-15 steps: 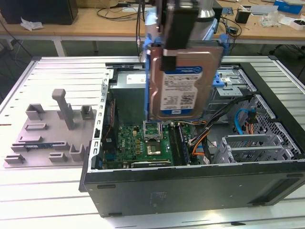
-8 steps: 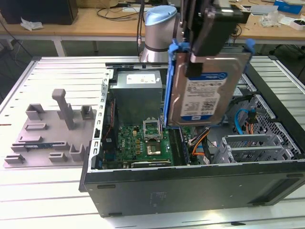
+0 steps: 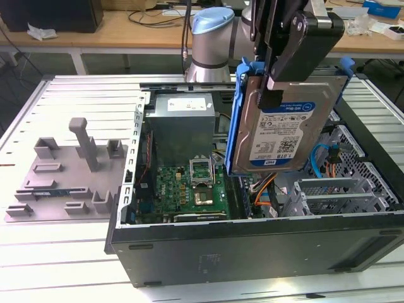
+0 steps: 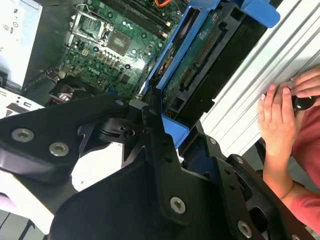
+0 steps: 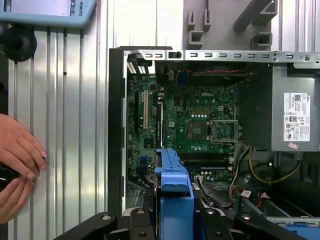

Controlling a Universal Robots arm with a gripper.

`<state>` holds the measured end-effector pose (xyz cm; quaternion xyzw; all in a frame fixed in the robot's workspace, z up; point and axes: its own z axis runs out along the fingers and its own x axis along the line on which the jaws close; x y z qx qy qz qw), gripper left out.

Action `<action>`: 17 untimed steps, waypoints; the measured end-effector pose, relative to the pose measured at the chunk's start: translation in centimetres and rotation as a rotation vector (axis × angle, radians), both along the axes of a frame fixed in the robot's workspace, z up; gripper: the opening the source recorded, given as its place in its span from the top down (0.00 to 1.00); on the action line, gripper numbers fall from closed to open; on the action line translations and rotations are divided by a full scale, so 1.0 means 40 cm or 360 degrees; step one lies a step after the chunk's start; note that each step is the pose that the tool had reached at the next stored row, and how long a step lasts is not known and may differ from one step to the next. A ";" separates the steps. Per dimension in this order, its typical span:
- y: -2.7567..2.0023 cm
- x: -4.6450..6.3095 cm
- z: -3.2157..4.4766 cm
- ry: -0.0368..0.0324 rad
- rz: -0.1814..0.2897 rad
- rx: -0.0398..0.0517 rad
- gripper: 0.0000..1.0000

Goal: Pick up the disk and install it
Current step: 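Pick up the disk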

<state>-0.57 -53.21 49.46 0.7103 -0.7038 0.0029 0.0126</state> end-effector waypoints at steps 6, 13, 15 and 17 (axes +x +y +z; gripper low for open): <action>0.000 0.000 0.000 0.0000 0.0000 0.0000 0.64; 0.011 0.024 0.000 -0.0005 -0.0003 0.0002 0.64; 0.012 0.031 0.000 -0.0005 -0.0012 0.0005 0.64; 0.011 0.036 0.000 -0.0005 -0.0025 0.0010 0.64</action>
